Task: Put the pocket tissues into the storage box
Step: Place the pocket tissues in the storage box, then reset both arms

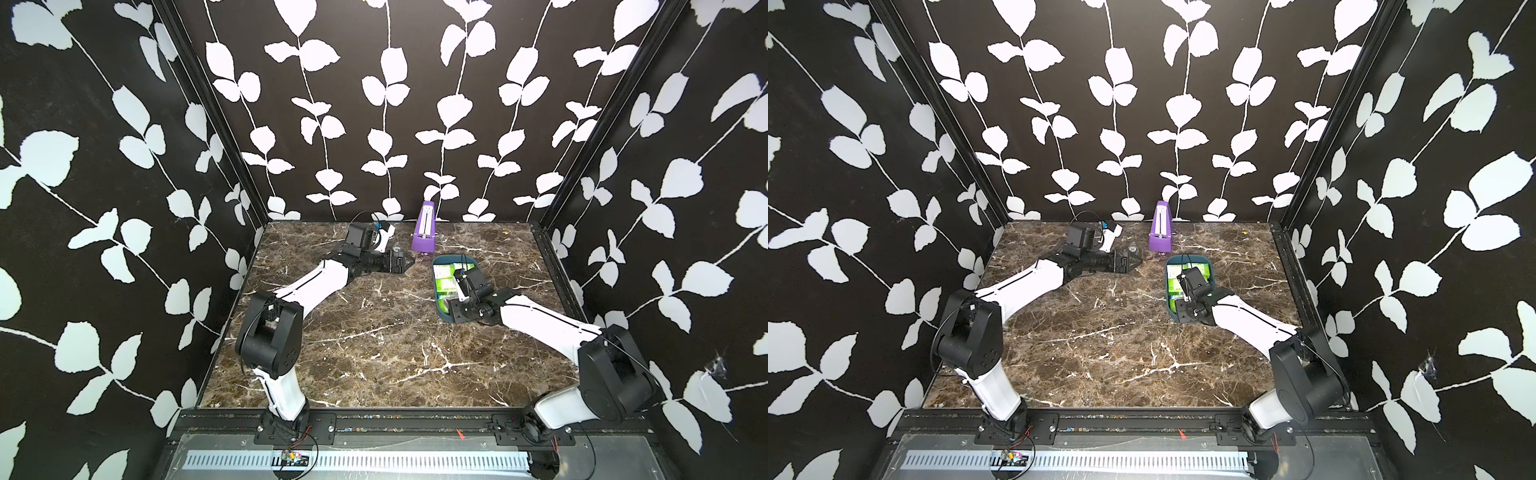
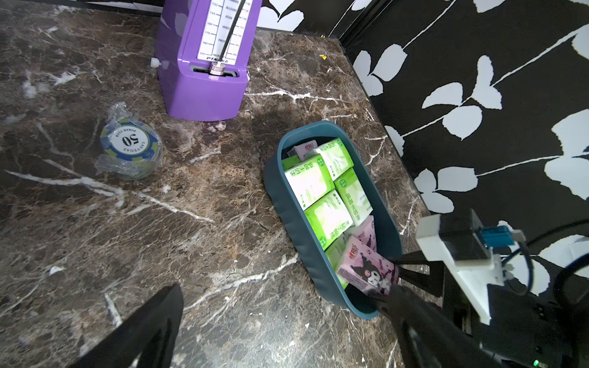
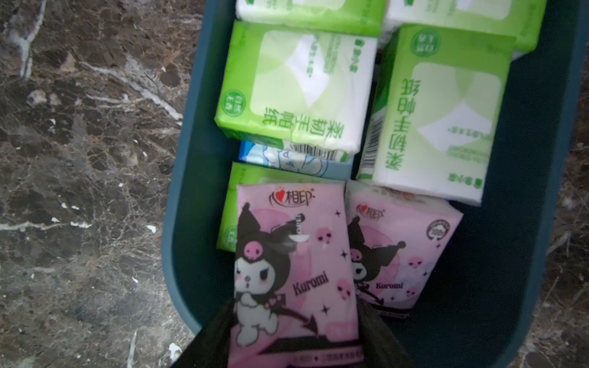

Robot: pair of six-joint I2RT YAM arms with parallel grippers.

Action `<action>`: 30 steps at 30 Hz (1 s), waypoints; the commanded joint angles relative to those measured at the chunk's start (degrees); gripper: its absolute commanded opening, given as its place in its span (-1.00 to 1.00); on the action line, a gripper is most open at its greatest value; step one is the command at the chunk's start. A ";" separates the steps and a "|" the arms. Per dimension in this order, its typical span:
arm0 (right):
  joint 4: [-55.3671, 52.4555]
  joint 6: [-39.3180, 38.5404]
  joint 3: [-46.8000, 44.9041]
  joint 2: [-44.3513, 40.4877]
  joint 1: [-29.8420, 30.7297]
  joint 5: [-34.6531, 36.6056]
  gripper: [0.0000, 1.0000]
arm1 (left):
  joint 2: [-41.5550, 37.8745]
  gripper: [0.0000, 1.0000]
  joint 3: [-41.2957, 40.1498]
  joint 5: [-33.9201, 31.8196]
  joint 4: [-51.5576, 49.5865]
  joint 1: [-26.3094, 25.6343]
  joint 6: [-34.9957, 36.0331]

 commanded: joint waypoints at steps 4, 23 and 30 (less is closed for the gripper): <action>0.01 1.14 3.42 -1.21 0.41 0.61 0.33 | 0.33 0.98 2.79 -0.48 -1.39 -0.24 1.41; -0.16 -8.00 6.66 -11.74 -2.89 7.69 0.98 | -9.70 0.98 -1.66 -23.07 -7.68 7.19 7.69; 1.77 -10.47 6.52 -14.64 -9.15 9.06 0.99 | -18.46 0.98 -11.65 -35.19 -2.32 13.16 14.54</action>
